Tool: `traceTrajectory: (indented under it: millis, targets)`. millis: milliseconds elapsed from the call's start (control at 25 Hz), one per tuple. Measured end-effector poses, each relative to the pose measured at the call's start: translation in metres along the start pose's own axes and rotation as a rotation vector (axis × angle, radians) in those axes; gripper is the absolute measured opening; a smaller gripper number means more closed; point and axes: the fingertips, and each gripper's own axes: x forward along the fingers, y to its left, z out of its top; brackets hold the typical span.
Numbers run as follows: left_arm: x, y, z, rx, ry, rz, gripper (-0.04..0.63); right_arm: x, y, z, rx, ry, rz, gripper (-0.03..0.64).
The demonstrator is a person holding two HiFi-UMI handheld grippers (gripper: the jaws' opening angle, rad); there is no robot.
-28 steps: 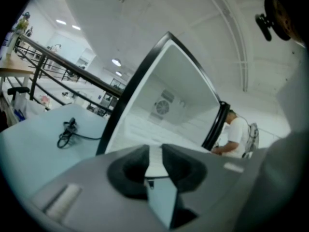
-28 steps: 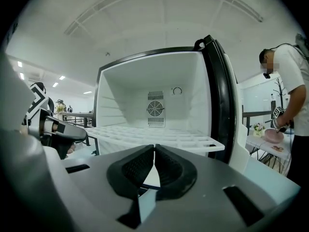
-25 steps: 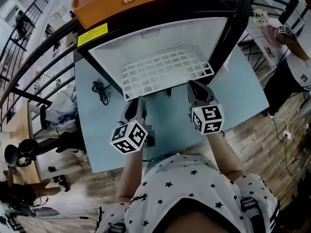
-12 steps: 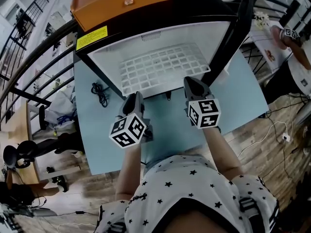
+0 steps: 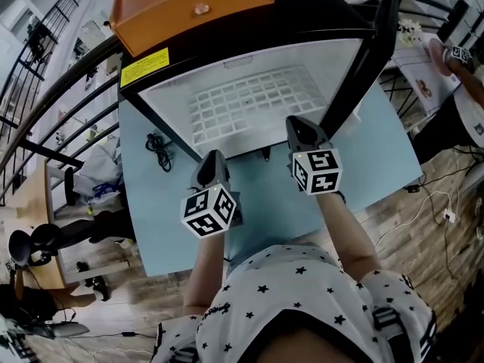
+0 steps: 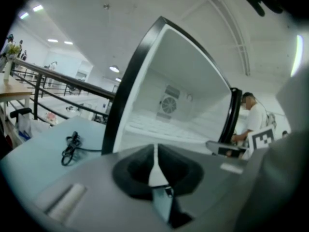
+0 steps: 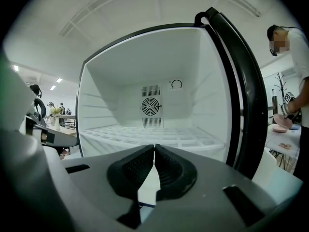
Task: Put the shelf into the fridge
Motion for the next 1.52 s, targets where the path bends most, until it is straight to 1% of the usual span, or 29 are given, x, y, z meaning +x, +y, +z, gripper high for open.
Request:
traceTrajectory:
  millis: [160,560,680,800,960,1080,1240,1520]
  targets:
    - [-0.004,0.002,-0.006,-0.009,0.012,0.009,0.006,0.01,-0.001,0.002,-0.009,0.009,0.004,0.025]
    - [-0.019,-0.001,-0.026,-0.012,0.054,-0.008,0.006,0.039,-0.006,0.006,-0.004,0.025,-0.017,0.025]
    - [-0.022,0.002,-0.028,-0.009,0.053,-0.008,0.006,0.041,-0.004,0.005,-0.016,0.01,-0.026,0.025]
    - [-0.025,0.002,-0.028,-0.008,0.056,-0.005,0.006,0.042,-0.005,0.006,0.001,0.005,-0.02,0.025]
    - [-0.033,0.002,-0.035,-0.006,0.077,0.0,0.006,0.039,-0.003,0.004,0.043,0.029,0.011,0.026]
    - [-0.042,-0.001,-0.041,0.005,0.088,-0.001,0.006,0.022,0.004,0.002,0.037,0.016,0.024,0.026]
    - [-0.056,-0.009,-0.047,0.039,0.095,-0.002,0.006,-0.012,0.018,-0.004,0.012,0.005,0.045,0.026]
    - [-0.086,-0.033,-0.065,0.069,0.114,-0.021,0.006,-0.085,0.051,-0.008,0.01,-0.006,0.127,0.026]
